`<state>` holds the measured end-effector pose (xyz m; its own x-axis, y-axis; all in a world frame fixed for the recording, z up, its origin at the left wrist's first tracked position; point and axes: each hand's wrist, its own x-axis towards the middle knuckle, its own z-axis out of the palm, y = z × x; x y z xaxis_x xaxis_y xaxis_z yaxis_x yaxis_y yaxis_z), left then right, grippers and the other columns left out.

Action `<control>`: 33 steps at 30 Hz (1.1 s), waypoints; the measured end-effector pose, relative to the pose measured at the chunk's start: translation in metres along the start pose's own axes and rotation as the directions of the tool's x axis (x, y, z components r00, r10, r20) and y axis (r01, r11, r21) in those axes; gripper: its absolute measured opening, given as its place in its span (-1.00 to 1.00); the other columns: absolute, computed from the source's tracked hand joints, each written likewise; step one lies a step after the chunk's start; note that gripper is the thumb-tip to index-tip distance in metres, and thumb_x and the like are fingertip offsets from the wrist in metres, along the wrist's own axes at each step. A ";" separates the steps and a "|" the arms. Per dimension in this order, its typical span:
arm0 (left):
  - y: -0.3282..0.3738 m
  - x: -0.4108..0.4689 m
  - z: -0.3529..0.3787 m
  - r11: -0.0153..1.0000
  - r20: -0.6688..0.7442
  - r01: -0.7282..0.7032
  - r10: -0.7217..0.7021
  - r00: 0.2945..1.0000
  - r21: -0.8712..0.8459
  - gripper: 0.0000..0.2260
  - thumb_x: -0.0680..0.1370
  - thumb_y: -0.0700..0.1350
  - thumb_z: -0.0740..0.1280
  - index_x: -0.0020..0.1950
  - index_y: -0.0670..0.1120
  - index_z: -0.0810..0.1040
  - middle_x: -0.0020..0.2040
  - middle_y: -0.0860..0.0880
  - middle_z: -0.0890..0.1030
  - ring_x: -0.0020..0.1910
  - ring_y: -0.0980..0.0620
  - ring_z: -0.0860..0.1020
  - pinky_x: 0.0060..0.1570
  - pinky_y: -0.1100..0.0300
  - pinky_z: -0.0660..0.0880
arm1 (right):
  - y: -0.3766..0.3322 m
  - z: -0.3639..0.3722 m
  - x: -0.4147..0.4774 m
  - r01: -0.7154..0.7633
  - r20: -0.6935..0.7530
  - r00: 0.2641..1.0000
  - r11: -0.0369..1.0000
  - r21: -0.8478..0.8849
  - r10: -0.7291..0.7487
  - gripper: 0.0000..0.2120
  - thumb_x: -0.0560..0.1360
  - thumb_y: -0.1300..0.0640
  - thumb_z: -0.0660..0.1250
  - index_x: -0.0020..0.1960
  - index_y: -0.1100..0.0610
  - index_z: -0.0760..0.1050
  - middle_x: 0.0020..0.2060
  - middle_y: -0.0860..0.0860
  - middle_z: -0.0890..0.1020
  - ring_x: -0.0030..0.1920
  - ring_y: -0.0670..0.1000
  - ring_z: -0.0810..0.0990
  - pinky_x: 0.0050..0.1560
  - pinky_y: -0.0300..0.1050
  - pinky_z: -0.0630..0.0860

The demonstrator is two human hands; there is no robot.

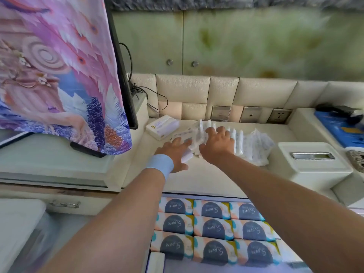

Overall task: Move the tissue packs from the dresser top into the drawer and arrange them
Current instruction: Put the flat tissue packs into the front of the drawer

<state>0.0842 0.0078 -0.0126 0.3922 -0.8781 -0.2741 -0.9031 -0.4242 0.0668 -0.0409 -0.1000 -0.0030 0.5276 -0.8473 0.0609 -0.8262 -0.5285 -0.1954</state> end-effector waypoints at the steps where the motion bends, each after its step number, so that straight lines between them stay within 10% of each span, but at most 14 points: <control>1: -0.001 0.006 0.000 0.999 0.009 0.031 -0.031 0.999 0.024 -0.29 0.54 0.02 0.33 0.55 0.27 -0.03 0.55 0.06 0.05 0.44 -0.18 0.26 0.23 -0.07 0.39 | 0.001 0.000 0.010 -0.046 0.018 0.999 0.999 -0.026 0.046 -0.49 0.54 -0.10 0.20 0.43 0.03 0.26 0.32 0.13 0.35 0.33 0.17 0.33 0.27 0.06 0.34; 7: -0.020 0.030 0.000 0.915 0.064 0.395 -0.401 0.914 0.083 -0.39 0.53 -0.07 0.29 0.54 0.04 0.14 0.48 -0.11 0.19 0.44 -0.21 0.25 0.35 -0.14 0.29 | 0.017 0.006 0.044 -0.158 0.127 0.976 0.978 -0.136 0.175 -0.23 0.50 -0.44 0.03 0.49 0.09 0.26 0.38 0.21 0.37 0.38 0.24 0.33 0.32 0.12 0.30; 17: -0.008 0.071 -0.005 0.974 0.028 0.129 -0.126 0.992 -0.187 0.01 0.44 0.04 0.49 0.58 0.20 -0.24 0.60 -0.05 -0.20 0.53 -0.24 0.15 0.34 -0.11 0.33 | 0.007 0.004 0.063 -0.381 0.289 0.896 0.918 0.111 0.337 0.03 0.21 -0.53 0.33 0.51 -0.06 0.12 0.31 0.21 0.34 0.15 0.24 0.52 0.06 0.07 0.48; 23: 0.000 0.078 0.001 0.986 0.105 0.103 -0.089 0.991 -0.133 0.15 0.36 0.10 0.54 0.55 0.19 -0.34 0.53 -0.09 0.23 0.43 -0.20 0.35 0.23 -0.08 0.43 | 0.009 0.006 0.063 -0.225 0.362 0.922 0.950 0.214 0.137 -0.12 0.22 -0.33 0.45 0.46 -0.17 0.22 0.28 0.10 0.41 0.17 0.13 0.51 0.20 0.03 0.49; 33: 0.010 0.033 0.010 0.922 0.034 0.054 -0.045 0.998 -0.385 -0.24 0.47 -0.08 0.37 0.56 0.23 0.06 0.42 0.04 0.42 0.30 -0.15 0.47 0.22 0.08 0.43 | 0.029 0.018 0.018 -0.258 0.344 0.934 0.850 0.460 0.097 -0.21 0.29 -0.07 0.53 0.43 -0.10 0.25 0.04 0.00 0.54 0.03 0.04 0.56 0.05 -0.05 0.60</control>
<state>0.0862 -0.0230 -0.0301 0.4260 -0.8504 -0.3089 -0.7437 -0.5235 0.4157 -0.0520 -0.1299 -0.0249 0.4805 -0.8246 -0.2986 -0.7470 -0.2065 -0.6319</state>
